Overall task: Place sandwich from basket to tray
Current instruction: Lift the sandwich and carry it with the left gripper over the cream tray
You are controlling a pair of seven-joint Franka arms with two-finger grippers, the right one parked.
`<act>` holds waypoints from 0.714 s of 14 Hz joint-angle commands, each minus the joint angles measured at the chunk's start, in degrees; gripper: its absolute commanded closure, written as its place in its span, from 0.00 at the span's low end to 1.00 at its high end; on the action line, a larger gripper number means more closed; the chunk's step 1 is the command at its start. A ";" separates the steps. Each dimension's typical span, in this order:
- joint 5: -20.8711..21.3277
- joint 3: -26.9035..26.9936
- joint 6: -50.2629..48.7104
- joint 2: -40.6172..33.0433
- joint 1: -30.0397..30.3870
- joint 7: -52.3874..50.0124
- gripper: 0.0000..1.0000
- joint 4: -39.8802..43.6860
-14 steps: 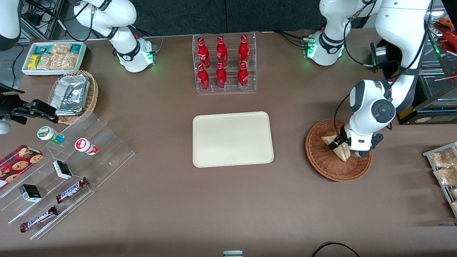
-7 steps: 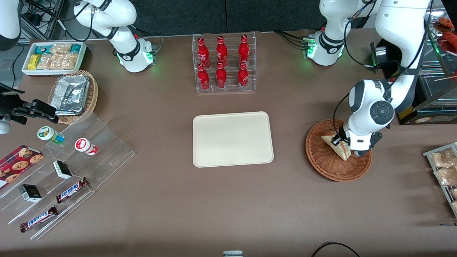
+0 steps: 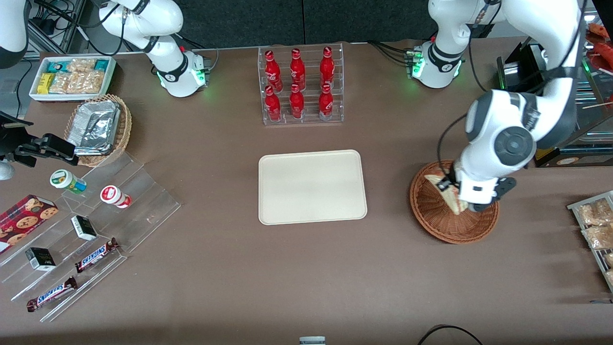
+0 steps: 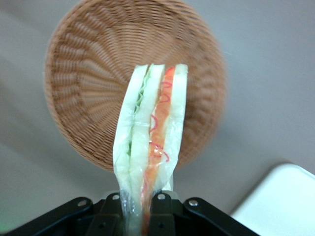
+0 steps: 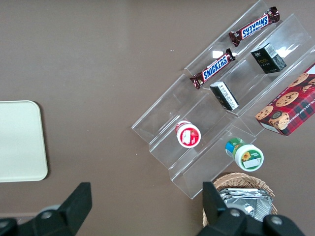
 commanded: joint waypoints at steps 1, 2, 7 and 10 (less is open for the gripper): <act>0.20 0.15 -0.28 2.02 -7.78 -1.93 1.00 3.23; -0.32 0.15 -0.28 3.51 -10.86 -1.93 1.00 5.15; -2.87 0.15 2.62 13.87 -21.59 -1.49 1.00 16.31; -2.70 0.15 2.62 21.25 -26.96 -1.23 1.00 23.52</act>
